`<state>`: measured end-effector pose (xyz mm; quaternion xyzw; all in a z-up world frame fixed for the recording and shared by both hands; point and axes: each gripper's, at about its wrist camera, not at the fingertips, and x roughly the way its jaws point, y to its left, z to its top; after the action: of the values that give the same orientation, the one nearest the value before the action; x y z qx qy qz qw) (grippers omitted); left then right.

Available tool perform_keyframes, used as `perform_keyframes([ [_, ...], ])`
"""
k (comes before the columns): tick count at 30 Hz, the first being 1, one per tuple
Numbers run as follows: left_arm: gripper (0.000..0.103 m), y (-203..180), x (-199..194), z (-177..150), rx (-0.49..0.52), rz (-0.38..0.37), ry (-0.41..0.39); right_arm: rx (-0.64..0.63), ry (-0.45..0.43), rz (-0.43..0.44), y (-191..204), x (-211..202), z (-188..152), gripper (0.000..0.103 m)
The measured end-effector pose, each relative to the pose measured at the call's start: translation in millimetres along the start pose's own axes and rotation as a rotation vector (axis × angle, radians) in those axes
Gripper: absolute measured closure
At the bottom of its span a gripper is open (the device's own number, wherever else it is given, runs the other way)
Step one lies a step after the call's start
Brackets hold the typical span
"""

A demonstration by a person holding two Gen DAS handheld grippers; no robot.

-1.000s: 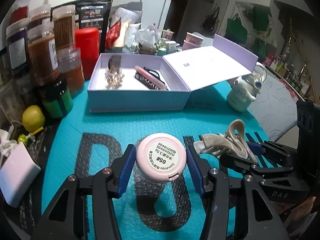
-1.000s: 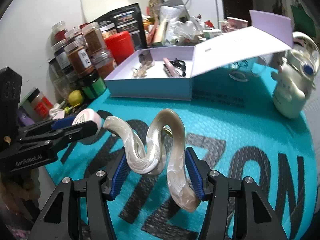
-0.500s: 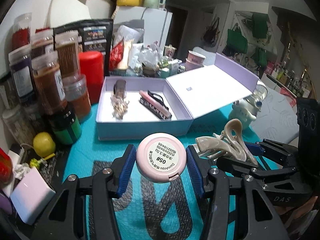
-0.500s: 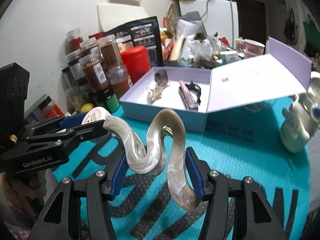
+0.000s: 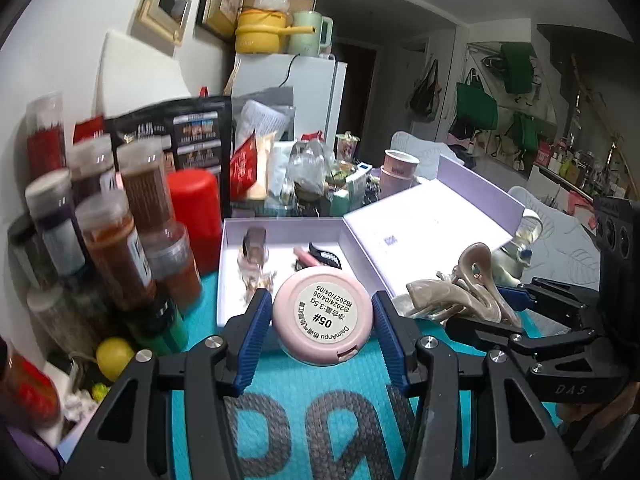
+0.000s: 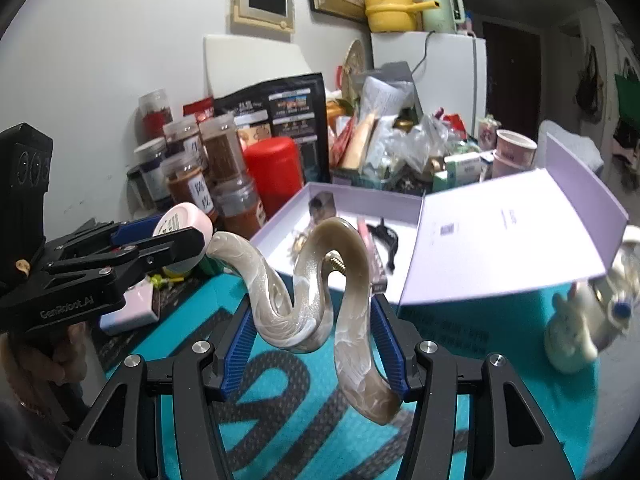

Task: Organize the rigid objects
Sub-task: 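Lift the compact and pearly claw and carry them over the white box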

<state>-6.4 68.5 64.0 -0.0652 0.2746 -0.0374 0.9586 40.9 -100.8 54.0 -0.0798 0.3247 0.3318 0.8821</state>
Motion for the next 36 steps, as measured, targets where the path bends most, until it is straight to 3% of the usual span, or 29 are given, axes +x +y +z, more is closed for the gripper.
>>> perform_keyframes([
  [19, 0.052, 9, 36, 60, 0.050, -0.003, -0.042, -0.033, -0.039, -0.003, -12, 22, 56, 0.047],
  [36, 0.052, 45, 99, 89, 0.073, 0.030, 0.003, -0.051, -0.002, -0.016, -27, 89, 92, 0.047],
])
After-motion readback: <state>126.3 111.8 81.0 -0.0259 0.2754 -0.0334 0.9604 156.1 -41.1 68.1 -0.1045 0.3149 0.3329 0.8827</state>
